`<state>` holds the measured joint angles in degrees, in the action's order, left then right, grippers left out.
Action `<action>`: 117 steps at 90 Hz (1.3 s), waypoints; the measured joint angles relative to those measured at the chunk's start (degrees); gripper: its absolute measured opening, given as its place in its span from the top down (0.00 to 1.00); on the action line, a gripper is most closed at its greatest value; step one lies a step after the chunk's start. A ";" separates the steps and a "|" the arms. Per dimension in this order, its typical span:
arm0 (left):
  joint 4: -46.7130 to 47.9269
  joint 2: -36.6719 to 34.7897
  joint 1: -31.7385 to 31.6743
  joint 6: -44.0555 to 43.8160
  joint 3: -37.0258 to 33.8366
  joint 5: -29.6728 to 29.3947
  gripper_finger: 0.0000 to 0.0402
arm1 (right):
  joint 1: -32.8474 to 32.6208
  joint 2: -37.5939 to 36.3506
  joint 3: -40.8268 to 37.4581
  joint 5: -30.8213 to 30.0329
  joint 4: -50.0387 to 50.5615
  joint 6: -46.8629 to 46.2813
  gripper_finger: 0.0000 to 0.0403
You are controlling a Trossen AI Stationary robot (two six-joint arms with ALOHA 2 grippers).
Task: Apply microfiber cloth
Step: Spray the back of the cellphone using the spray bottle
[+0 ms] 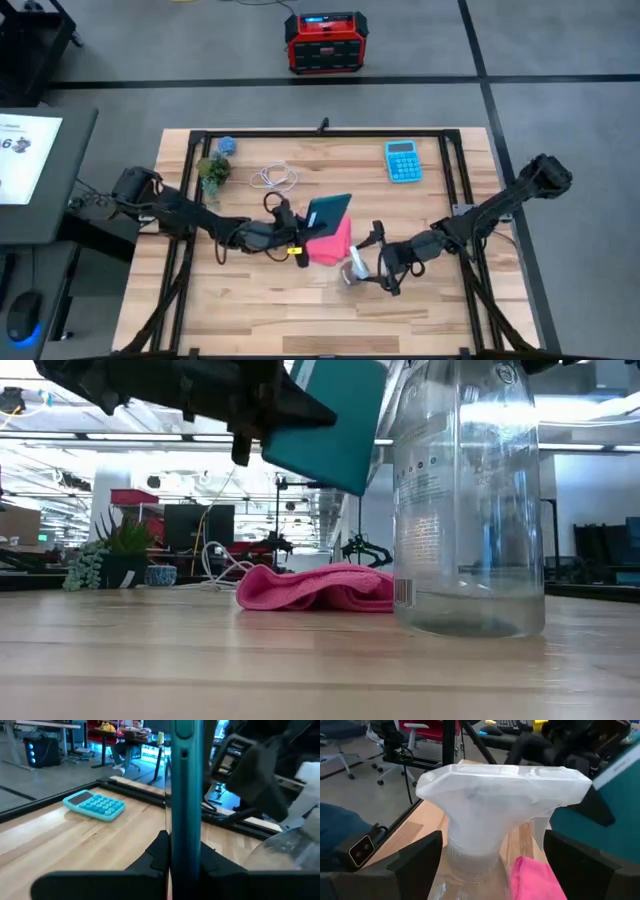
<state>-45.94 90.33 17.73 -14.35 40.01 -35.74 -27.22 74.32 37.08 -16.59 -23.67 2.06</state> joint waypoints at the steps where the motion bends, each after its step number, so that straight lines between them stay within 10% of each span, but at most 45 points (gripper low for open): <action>1: -0.30 -0.04 0.07 0.20 0.00 0.01 0.97 | 0.00 0.00 0.00 0.01 -0.01 -0.18 0.18; 50: 0.38 -0.18 -2.02 1.22 0.02 -2.98 0.97 | 0.00 0.00 0.02 3.88 1.23 -1.58 0.19; 84: 1.05 -0.18 -2.02 1.26 0.02 -2.87 0.97 | -1.70 -0.11 0.15 1.37 3.15 -2.09 0.65; 117: 1.58 -0.18 -1.93 1.16 0.02 -2.00 0.97 | -1.55 -1.89 0.76 1.44 5.68 2.24 0.32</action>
<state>-44.36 90.15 15.79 -13.19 40.03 -37.74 -28.77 72.43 37.84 -15.16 -17.98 4.29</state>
